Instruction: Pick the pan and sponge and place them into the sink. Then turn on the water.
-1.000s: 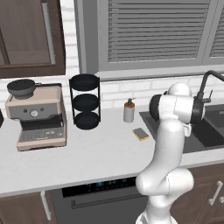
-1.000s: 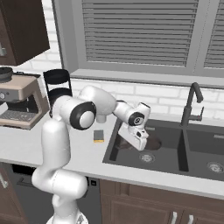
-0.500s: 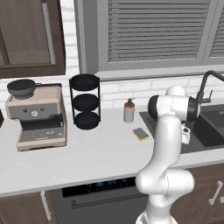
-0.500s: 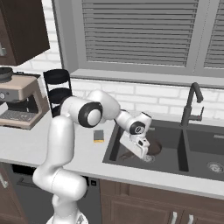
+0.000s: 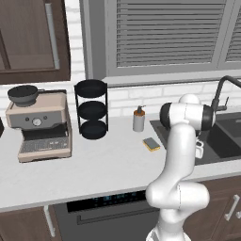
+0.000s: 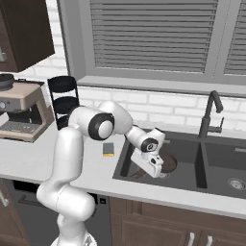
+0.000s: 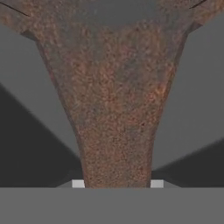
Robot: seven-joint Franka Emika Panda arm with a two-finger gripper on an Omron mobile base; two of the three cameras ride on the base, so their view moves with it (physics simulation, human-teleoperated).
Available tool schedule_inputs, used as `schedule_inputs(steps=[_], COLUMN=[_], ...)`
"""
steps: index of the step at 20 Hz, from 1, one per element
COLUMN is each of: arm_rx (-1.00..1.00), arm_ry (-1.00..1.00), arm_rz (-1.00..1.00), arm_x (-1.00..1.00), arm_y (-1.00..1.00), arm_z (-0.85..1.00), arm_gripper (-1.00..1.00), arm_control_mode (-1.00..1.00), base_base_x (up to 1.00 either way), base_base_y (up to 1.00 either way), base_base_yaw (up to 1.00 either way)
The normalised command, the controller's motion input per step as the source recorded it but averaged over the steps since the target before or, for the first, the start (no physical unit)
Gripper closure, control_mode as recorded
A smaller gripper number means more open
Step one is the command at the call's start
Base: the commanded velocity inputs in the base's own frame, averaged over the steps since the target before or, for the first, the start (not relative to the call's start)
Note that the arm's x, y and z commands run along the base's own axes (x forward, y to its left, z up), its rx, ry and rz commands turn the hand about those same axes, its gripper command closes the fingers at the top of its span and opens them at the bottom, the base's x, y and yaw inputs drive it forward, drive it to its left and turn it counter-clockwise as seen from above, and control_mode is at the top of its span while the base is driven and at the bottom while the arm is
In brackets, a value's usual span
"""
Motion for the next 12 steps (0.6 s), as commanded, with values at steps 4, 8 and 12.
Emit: schedule_inputs(steps=[4, 8, 12], arm_rx=[0.00, 0.00, 0.00], arm_ry=[0.00, 0.00, -0.01], arm_rz=[0.00, 0.00, 0.00], arm_x=[0.05, 0.00, 0.00], arm_y=[0.00, 0.00, 0.00], arm_z=[-0.04, -0.13, -0.10], arm_gripper=[1.00, 1.00, 1.00], arm_control_mode=[-1.00, -1.00, -1.00], base_base_x=[0.00, 0.00, 0.00], base_base_y=[0.00, 0.00, 0.00], base_base_yaw=[0.00, 0.00, 0.00])
